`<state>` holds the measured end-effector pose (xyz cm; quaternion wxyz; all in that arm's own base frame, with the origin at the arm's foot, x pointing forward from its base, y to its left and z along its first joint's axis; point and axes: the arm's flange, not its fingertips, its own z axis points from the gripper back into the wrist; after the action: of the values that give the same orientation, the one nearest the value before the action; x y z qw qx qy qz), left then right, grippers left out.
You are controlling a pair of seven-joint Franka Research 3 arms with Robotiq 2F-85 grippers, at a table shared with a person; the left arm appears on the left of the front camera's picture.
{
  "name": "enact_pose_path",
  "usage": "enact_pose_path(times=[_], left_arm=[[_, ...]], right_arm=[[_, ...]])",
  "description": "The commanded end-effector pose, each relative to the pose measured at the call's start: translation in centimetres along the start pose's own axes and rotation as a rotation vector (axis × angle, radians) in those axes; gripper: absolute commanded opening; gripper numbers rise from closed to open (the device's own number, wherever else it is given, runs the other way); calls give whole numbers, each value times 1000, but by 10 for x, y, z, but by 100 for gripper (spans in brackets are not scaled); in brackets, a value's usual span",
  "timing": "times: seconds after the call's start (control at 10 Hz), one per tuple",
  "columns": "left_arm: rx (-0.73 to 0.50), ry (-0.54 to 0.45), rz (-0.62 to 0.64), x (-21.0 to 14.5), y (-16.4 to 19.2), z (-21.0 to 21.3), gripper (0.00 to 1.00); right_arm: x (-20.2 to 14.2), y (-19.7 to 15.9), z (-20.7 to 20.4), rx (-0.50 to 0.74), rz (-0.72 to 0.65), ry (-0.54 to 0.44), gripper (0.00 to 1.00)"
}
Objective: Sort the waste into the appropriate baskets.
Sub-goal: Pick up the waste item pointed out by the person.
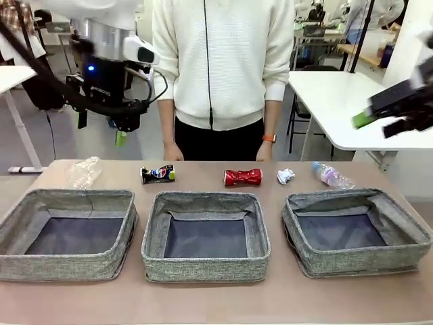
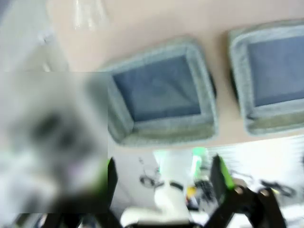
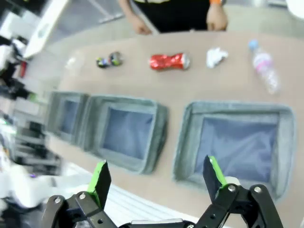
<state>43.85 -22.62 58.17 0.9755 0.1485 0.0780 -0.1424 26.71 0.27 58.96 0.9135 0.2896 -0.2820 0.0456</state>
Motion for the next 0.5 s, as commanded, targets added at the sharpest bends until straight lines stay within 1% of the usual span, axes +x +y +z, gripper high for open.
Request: enact_pose_path(times=[0.0, 0.1, 0.4], left_arm=[[-261, -17, 387, 100, 0, 89, 100], [0, 0, 0, 0, 0, 0, 100], [0, 0, 0, 0, 0, 0, 100]], right_arm=[[-11, -55, 38, 21, -399, -194, 100], [0, 0, 0, 0, 0, 0, 100], [0, 0, 0, 0, 0, 0, 100]])
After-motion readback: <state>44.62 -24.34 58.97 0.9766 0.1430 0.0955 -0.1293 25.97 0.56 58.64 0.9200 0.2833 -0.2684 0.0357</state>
